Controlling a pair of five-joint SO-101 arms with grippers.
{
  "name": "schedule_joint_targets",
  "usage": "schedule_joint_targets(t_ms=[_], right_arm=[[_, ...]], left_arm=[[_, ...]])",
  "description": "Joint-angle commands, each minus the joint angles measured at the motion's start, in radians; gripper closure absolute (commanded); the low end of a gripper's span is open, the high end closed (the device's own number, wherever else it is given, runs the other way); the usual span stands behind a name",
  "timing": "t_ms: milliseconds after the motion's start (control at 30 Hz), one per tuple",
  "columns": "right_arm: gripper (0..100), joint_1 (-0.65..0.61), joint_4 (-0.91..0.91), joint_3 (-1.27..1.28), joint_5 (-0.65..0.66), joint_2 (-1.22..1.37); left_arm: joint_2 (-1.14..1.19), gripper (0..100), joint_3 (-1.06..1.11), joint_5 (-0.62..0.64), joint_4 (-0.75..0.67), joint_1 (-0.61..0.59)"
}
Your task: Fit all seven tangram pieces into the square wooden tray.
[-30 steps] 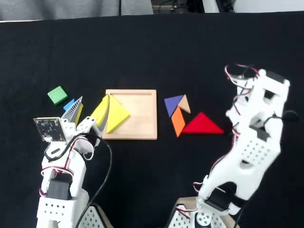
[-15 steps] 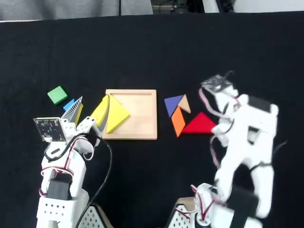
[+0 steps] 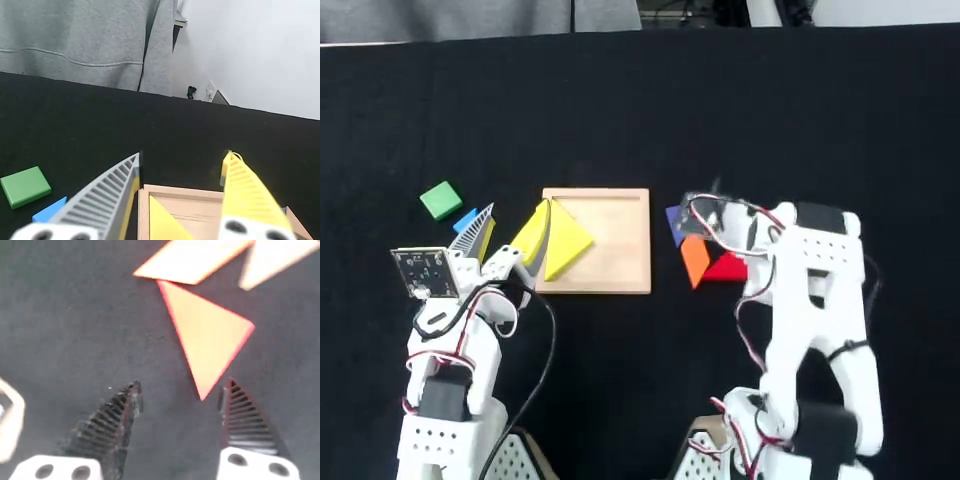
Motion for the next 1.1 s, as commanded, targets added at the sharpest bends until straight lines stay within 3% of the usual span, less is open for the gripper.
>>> schedule_joint_targets(t_ms=[0,167,333,500,1067], right_arm=[[73.4,-0.017,0.008,-0.101,0.104,0.054],[73.3,-0.018,0.011,-0.234,0.106,0.243],[72.9,-0.043,0.012,-0.321,0.104,0.397],[62.0,-0.064,0.009,-0.341,0.104,0.441],[63.8,-0.054,-0.080,-0.363,0.107,0.572]], left_arm=[[-0.015,74,0.021,0.002,-0.005,-0.077],[-0.009,74,0.021,0.103,-0.066,-0.222],[-0.008,74,0.021,0.121,-0.071,-0.226],[-0.008,74,0.021,0.121,-0.071,-0.225],[-0.008,74,0.021,0.121,-0.072,-0.214]])
